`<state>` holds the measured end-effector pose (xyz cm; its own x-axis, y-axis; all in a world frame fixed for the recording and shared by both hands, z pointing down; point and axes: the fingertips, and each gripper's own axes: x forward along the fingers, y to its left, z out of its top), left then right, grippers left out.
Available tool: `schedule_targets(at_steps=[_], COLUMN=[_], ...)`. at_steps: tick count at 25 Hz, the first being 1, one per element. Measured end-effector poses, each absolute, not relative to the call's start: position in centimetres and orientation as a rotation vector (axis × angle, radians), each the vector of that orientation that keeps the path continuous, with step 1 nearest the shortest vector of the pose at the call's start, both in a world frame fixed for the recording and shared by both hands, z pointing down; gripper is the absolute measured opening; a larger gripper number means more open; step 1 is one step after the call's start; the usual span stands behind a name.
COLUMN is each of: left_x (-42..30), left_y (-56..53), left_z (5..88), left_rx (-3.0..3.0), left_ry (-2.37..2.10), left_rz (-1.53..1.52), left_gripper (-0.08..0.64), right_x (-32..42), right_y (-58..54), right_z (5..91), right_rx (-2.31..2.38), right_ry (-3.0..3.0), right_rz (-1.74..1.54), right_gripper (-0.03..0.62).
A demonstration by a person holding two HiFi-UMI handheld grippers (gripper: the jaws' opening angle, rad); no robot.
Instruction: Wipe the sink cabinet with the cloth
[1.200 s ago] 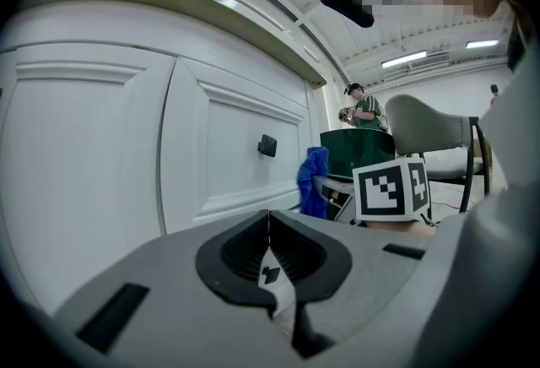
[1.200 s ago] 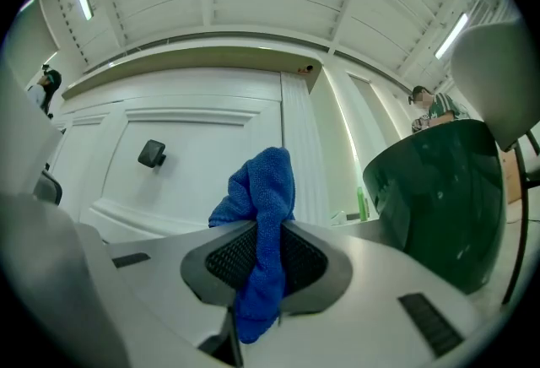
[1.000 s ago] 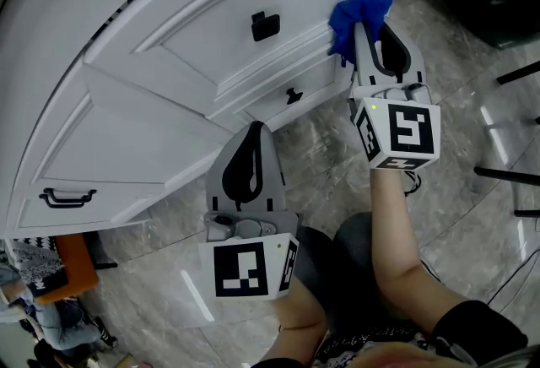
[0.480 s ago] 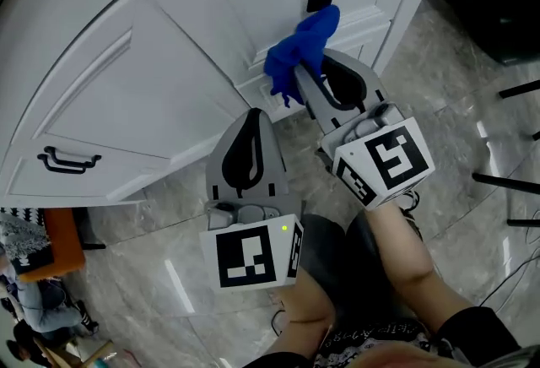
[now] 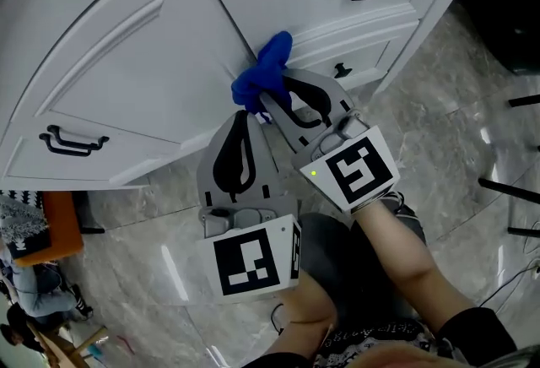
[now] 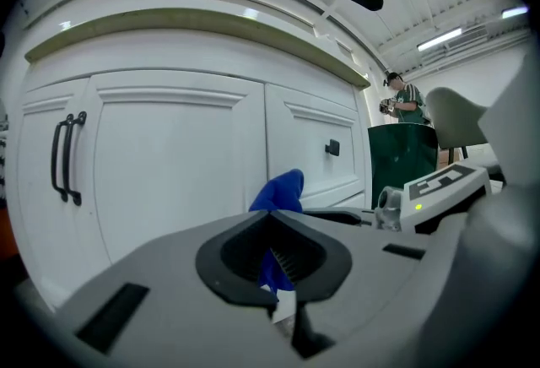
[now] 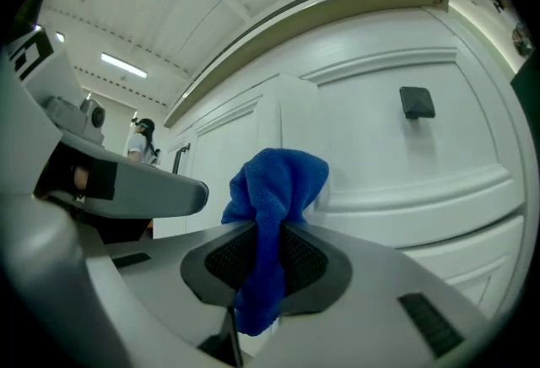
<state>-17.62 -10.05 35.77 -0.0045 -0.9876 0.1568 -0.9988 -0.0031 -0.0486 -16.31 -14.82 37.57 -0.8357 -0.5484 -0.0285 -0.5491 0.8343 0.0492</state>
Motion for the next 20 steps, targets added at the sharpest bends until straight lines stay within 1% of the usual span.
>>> schedule_targets(at_steps=[4, 13, 20], left_x=[-17.8, -17.8, -18.1], left_y=[-10.6, -12.5, -13.0], left_z=[36.6, 38.5, 39.4], left_rx=[2.161, 2.115, 2.115], left_ry=[-2.138, -2.126, -2.135], left_rz=[0.218, 0.231, 0.308], left_gripper=[0.006, 0.006, 0.006], right_x=[-16.7, -16.9, -16.9], right_y=[-15.3, -15.6, -15.7], right_z=[37.8, 37.5, 37.8], right_rx=[-0.921, -0.944, -0.910], right_ry=[2.990, 2.943, 2.960], right_rz=[0.157, 0.168, 0.170], right_gripper=[0.077, 0.077, 0.075])
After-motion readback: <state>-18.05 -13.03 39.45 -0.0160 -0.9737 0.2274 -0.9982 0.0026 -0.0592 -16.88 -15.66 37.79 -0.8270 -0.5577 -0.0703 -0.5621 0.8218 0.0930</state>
